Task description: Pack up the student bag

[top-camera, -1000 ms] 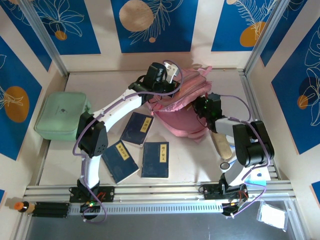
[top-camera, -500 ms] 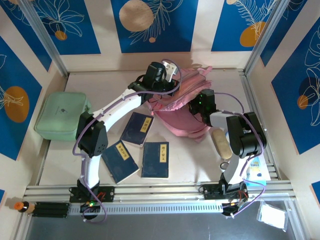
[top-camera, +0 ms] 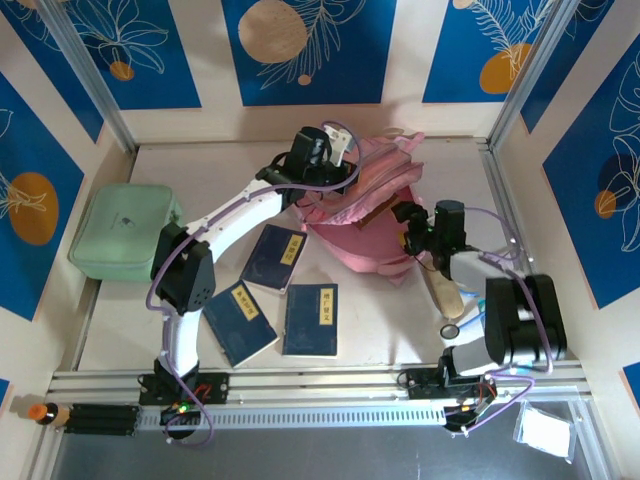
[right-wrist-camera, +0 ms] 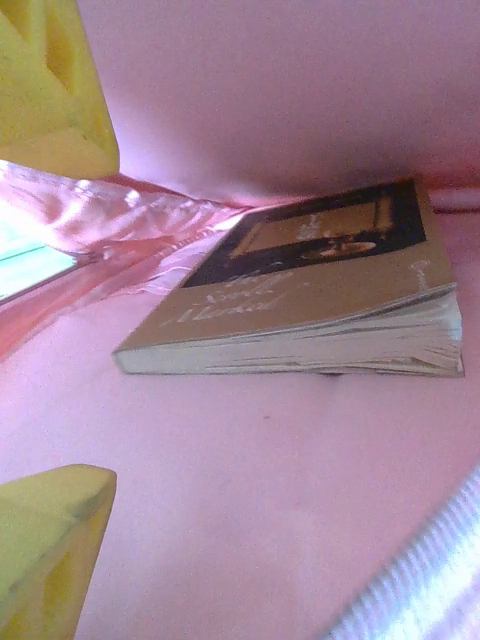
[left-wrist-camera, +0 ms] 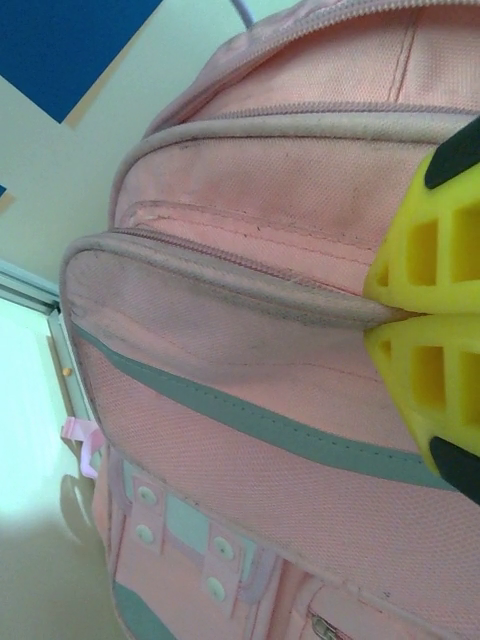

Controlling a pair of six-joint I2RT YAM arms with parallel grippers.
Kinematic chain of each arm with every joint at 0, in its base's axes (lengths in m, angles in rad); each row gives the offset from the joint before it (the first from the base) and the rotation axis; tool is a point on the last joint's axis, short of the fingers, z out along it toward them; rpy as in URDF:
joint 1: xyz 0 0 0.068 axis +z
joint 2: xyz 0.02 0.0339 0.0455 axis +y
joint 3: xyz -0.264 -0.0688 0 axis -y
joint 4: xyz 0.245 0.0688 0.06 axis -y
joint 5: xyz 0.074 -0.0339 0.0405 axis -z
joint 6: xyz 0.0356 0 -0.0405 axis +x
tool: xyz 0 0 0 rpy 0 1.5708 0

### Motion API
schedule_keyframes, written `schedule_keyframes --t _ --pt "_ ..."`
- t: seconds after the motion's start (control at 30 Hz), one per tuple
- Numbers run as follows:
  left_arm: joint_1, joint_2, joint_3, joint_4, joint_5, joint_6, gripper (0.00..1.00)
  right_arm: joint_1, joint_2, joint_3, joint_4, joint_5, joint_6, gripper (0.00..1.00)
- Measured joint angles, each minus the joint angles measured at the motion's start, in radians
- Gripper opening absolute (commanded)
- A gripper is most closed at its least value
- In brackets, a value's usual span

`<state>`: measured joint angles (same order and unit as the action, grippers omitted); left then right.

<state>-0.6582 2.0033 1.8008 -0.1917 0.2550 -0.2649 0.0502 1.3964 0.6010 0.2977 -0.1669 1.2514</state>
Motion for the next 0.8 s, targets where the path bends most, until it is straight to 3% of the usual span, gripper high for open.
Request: schedule_keyframes --t 0.2,0.33,0.5,0.8 --pt "-0.007 -0.005 -0.045 0.049 0.04 0.0 0.0 -0.063 -0.319 -0.013 -0.29 0.079 -0.119 0.81" --pt "-0.016 -0.01 -0.098 0.094 0.072 -0.008 0.0 -0.129 -0.432 -0.004 -0.441 0.114 -0.222 0.82" --pt "-0.017 -0.011 -0.161 0.125 0.122 -0.026 0.0 -0.17 -0.426 0.048 -0.505 0.1 -0.318 0.81" --pt "-0.011 0.06 -0.136 0.123 0.104 -0.041 0.0 -0.145 -0.306 0.076 -0.52 0.065 -0.301 0.75"
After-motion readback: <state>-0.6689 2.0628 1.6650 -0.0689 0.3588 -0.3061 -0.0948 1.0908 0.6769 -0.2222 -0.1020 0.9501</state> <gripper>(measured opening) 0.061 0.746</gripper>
